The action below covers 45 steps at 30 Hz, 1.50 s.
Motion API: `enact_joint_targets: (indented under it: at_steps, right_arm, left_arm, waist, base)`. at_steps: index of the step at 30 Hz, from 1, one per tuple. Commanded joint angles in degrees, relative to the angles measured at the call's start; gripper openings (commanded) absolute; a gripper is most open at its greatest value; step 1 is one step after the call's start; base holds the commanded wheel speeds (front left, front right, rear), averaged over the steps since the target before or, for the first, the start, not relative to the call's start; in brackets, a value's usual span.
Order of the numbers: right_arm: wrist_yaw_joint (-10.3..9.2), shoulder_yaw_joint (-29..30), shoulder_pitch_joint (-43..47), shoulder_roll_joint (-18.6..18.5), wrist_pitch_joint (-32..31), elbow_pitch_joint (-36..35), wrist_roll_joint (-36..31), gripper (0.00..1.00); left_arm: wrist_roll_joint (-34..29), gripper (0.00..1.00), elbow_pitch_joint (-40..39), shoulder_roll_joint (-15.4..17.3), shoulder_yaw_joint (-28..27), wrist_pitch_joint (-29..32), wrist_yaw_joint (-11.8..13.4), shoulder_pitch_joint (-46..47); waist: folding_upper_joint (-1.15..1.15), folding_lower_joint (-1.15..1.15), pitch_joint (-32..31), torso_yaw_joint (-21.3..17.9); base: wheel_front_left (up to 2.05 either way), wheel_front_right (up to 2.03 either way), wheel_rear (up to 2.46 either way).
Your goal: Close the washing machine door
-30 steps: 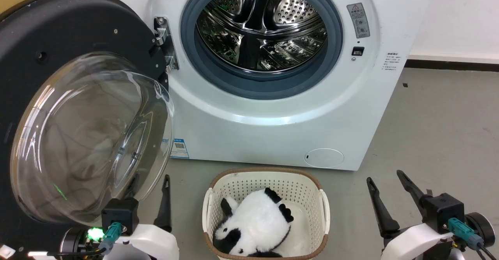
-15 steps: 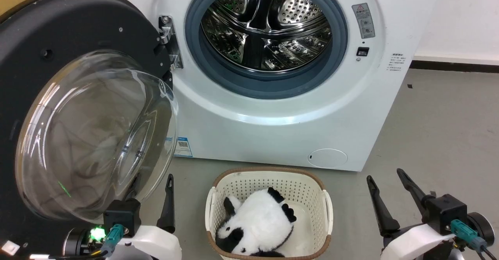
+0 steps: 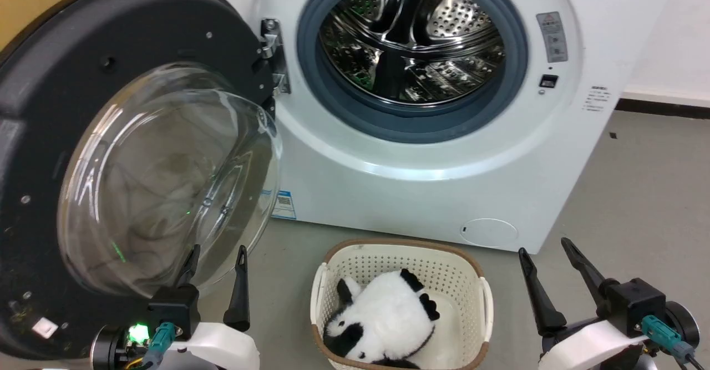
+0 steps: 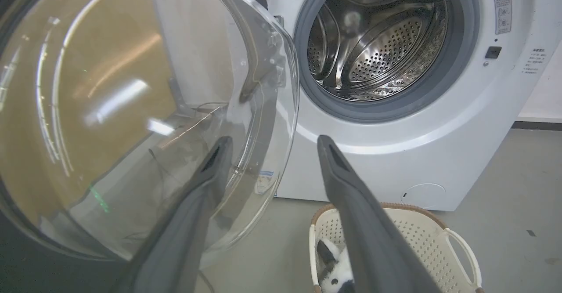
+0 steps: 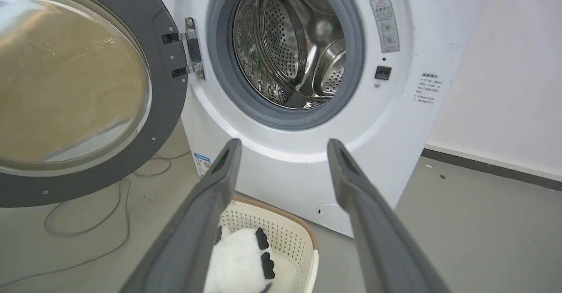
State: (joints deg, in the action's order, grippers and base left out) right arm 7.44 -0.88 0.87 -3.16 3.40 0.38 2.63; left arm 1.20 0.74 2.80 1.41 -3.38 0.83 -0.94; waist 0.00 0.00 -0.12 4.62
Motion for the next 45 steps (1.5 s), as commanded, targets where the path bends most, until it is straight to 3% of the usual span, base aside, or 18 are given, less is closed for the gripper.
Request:
enact_joint_targets:
  at_steps: [1, 12, 45]
  right_arm:
    - [0.01, -0.21, 0.11, 0.07, 0.54, -0.22, 0.71, 1.00]
    - [0.02, -1.75, 0.38, 0.10, 2.10, 0.01, 1.71, 1.00]
    - [0.03, -9.94, -5.18, -1.57, 6.05, 3.56, 5.94, 1.00]
  left_arm:
    - [0.24, 1.00, 0.10, 0.08, 0.18, -0.56, 0.21, -0.28]
    - [0.46, 1.00, -0.07, 0.28, 0.48, -2.11, 0.92, -0.90]
    - [1.99, 1.00, -4.54, 0.17, -0.97, -6.07, 4.71, -4.32]
  waist:
    - [0.00, 0.00, 0.00, 0.53]
    - [0.00, 0.00, -0.58, 5.91]
    - [0.00, 0.00, 0.71, 14.73]
  base:
    - [0.00, 0.00, 0.00]
    - [0.00, 0.00, 0.00]
    - [0.00, 0.00, 0.00]
